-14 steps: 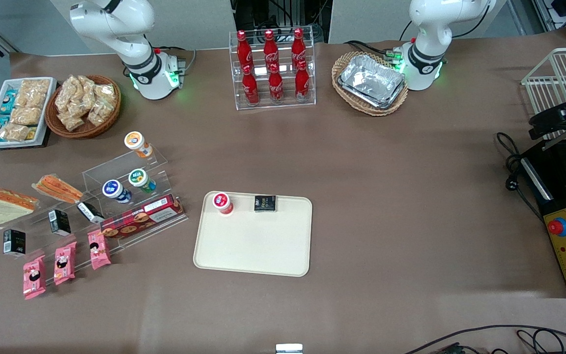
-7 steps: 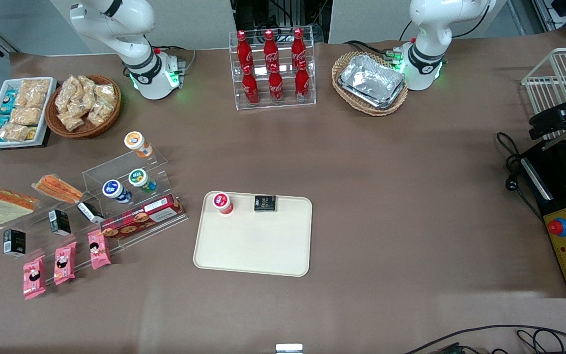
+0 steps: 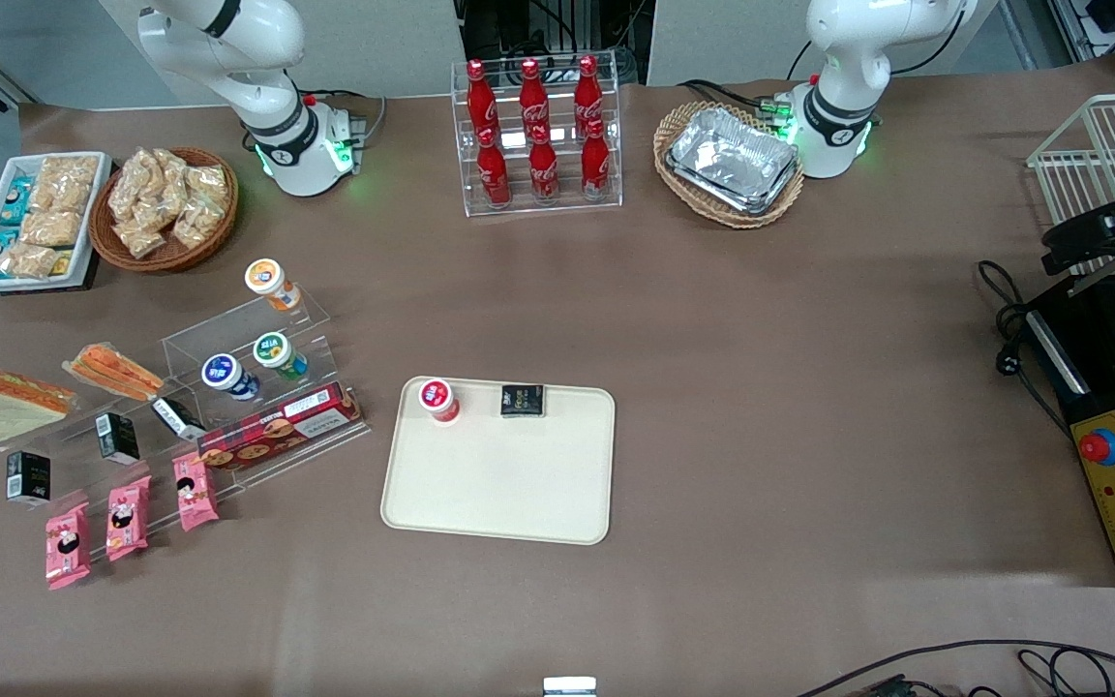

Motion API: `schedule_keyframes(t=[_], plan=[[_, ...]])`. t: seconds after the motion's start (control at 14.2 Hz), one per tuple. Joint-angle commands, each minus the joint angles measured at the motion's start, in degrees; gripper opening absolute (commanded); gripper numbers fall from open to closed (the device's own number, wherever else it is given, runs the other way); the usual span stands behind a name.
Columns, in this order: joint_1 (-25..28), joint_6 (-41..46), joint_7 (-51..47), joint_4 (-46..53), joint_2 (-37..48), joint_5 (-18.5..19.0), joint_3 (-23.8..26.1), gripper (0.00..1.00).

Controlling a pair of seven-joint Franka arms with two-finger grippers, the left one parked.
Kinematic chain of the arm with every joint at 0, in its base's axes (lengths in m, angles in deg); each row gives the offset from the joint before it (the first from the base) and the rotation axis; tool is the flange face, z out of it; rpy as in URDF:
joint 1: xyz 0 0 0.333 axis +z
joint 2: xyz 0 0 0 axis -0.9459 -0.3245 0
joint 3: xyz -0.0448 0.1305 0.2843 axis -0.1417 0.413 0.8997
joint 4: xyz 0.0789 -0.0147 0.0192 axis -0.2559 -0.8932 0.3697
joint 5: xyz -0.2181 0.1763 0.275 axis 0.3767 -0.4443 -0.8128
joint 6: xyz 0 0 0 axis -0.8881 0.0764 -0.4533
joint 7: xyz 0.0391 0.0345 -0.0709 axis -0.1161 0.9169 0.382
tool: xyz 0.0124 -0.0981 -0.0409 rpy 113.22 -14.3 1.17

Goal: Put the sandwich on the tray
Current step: 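Lower the right gripper and grasp the wrapped triangular sandwich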

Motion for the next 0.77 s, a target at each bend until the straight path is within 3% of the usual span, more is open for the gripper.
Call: schedule_keyframes(t=[0.0, 0.49, 0.7], plan=[[-1.94, -0.13, 5.37, 0.26, -0.88, -2.05, -0.08, 1.00], [-5.02, -0.92, 14.50, 0.00, -5.53, -6.70, -0.08, 1.00], [-5.90, -1.71, 16.09, -0.09, -7.73, -6.88, -0.08, 1.00]])
